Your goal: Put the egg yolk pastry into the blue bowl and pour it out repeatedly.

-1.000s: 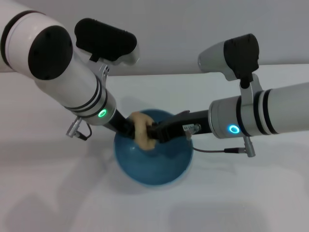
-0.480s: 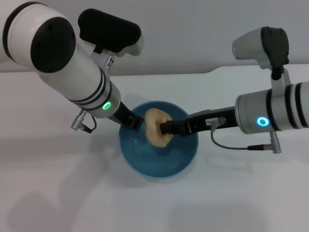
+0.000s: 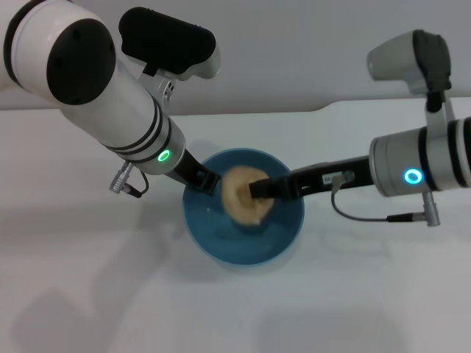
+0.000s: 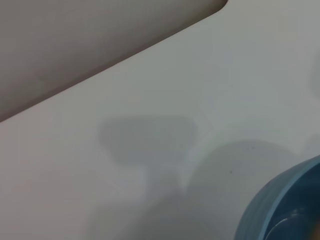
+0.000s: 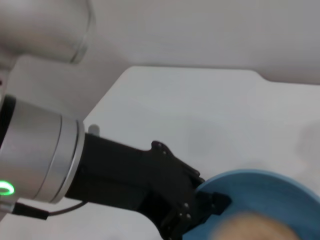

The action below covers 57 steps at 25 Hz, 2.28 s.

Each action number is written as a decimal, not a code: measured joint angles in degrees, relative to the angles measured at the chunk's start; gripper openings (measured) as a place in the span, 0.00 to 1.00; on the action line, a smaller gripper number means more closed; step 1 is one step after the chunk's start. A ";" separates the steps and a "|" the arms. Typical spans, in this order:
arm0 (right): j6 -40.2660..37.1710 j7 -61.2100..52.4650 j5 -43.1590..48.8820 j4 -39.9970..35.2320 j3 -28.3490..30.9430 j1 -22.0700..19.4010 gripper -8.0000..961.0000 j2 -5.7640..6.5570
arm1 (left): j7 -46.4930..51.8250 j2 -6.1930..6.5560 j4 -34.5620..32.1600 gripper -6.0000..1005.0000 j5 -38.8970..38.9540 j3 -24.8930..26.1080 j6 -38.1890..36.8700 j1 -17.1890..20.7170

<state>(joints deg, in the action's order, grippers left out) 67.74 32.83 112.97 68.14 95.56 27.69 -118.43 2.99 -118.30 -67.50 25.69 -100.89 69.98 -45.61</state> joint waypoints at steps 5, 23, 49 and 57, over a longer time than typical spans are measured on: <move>2.02 -0.19 -0.87 -2.08 3.77 0.88 0.11 -0.12 | 0.00 -0.01 -0.01 0.01 -0.05 0.07 0.06 -0.10; -1.20 -0.18 -3.48 10.85 16.78 -8.55 0.11 -0.20 | -0.03 0.13 -0.11 0.01 -0.04 -0.22 -12.05 5.15; -66.36 2.81 33.54 2.76 -14.73 -21.63 0.11 -0.35 | -0.11 0.20 3.58 0.01 3.23 -15.42 -78.21 25.37; -76.24 -1.57 32.91 -4.51 -14.54 -21.25 0.11 -0.40 | 0.64 -0.20 12.77 0.02 3.57 -21.77 -95.97 25.18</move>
<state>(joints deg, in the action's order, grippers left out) -8.50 31.26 145.88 63.63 81.02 6.45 -118.83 3.63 -118.50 -54.73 29.26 -122.67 -25.99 -20.43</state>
